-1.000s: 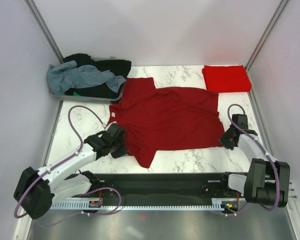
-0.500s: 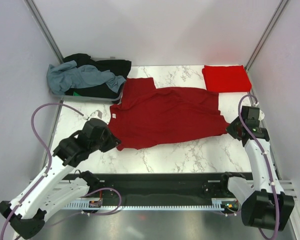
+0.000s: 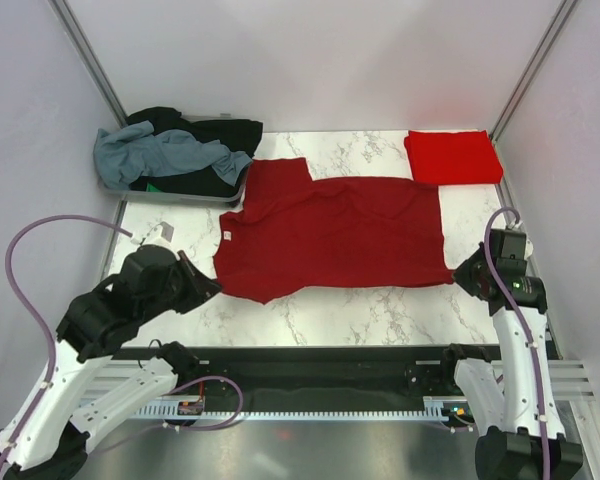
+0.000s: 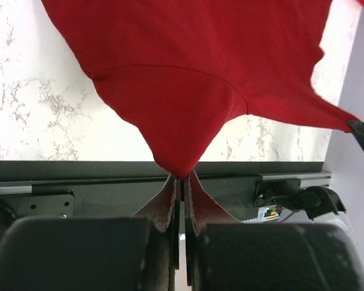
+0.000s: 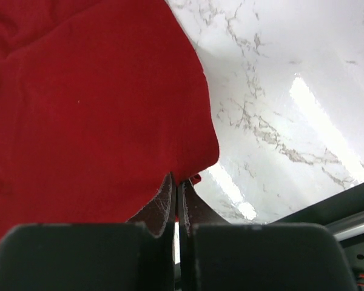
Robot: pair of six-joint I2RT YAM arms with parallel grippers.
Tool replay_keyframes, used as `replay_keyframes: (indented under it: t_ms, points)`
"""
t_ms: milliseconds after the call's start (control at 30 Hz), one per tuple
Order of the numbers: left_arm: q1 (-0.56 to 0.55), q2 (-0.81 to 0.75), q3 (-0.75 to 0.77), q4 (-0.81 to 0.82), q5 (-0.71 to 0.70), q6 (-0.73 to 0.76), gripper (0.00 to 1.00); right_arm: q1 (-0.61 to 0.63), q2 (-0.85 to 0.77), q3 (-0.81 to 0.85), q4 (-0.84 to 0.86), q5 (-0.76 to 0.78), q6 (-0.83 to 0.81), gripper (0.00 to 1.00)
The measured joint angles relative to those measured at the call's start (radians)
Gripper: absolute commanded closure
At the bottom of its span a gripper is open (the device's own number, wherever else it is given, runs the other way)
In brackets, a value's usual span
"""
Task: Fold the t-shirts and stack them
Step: Flatten the tshirt out
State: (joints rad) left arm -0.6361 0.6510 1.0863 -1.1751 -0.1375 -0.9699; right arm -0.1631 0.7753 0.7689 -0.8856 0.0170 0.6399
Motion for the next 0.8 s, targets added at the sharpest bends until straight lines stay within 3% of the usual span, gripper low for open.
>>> replay_keyframes:
  t_ms: [200,467,800]
  points:
    - [0.000,-0.023,0.063,-0.083,0.009,-0.011,0.98,0.001,-0.047,-0.026,-0.044,-0.074,0.019,1.00]
    - [0.000,0.010,0.318,-0.140,-0.011,-0.011,0.98,0.031,-0.044,0.070,-0.111,-0.110,0.022,1.00]
    - [0.000,-0.064,0.218,-0.167,0.019,-0.025,0.98,0.049,-0.169,0.131,-0.199,-0.088,0.040,1.00]
